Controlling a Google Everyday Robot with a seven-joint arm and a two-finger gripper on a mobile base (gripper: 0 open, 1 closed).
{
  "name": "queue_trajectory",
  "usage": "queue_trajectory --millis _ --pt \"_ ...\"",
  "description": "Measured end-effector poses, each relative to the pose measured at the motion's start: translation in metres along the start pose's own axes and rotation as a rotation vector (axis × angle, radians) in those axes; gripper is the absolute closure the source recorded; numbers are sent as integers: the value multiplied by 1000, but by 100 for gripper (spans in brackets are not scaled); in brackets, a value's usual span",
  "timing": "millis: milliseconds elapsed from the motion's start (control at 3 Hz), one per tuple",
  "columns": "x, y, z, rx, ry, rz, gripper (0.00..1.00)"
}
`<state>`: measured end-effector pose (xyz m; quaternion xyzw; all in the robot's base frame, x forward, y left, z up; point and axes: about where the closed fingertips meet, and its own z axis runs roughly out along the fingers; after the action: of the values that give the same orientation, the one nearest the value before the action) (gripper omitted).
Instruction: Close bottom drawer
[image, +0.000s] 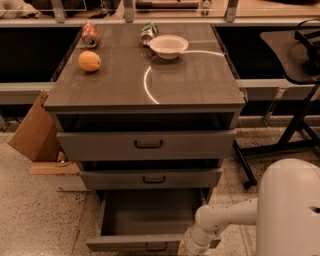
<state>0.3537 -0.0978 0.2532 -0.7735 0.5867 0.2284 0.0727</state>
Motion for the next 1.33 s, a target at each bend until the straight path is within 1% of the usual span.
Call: queue_trajectory --millis 333,667,1000,1333 --pt "24 -16 15 78 -19 9 100" --pt "34 -29 20 121 -25 12 100" --pt "43 -45 28 129 -32 11 100" --pt "48 -60 27 153 -32 8 100"
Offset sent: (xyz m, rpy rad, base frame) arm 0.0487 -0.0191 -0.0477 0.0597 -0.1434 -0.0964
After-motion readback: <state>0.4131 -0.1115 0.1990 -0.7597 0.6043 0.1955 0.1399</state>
